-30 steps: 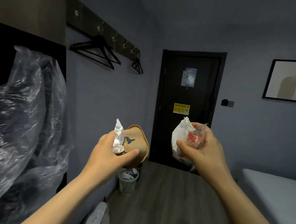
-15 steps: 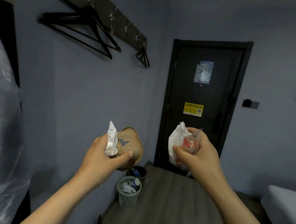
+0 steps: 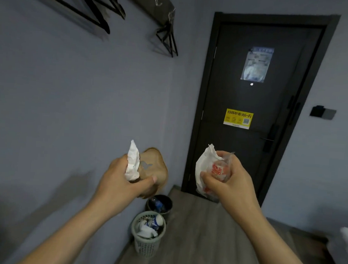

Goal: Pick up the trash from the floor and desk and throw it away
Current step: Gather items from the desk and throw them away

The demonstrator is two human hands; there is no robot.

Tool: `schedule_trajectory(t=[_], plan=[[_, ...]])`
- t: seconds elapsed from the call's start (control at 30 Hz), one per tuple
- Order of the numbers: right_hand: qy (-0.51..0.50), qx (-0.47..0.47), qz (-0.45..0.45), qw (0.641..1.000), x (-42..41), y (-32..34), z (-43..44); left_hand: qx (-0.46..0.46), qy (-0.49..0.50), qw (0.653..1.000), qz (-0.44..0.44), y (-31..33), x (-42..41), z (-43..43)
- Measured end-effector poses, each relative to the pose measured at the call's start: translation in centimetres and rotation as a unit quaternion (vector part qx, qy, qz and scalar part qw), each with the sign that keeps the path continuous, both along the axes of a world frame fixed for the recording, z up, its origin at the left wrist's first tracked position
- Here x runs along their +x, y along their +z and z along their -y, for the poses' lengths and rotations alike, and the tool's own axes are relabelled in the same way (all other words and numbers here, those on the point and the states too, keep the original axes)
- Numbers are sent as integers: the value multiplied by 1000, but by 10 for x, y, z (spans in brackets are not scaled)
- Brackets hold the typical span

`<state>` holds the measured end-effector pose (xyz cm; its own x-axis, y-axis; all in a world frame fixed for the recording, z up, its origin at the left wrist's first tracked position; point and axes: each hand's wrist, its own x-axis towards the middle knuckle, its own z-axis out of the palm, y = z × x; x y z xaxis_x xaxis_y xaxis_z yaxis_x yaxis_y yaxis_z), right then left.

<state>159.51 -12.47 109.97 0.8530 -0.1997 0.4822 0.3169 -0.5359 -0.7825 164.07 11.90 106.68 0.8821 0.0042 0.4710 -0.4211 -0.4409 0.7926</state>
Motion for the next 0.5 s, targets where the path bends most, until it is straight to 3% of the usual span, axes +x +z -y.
schedule_trajectory(t=[0.5], plan=[[101, 39, -42, 993, 288, -19, 80, 59, 47, 997, 8, -9, 253, 88]])
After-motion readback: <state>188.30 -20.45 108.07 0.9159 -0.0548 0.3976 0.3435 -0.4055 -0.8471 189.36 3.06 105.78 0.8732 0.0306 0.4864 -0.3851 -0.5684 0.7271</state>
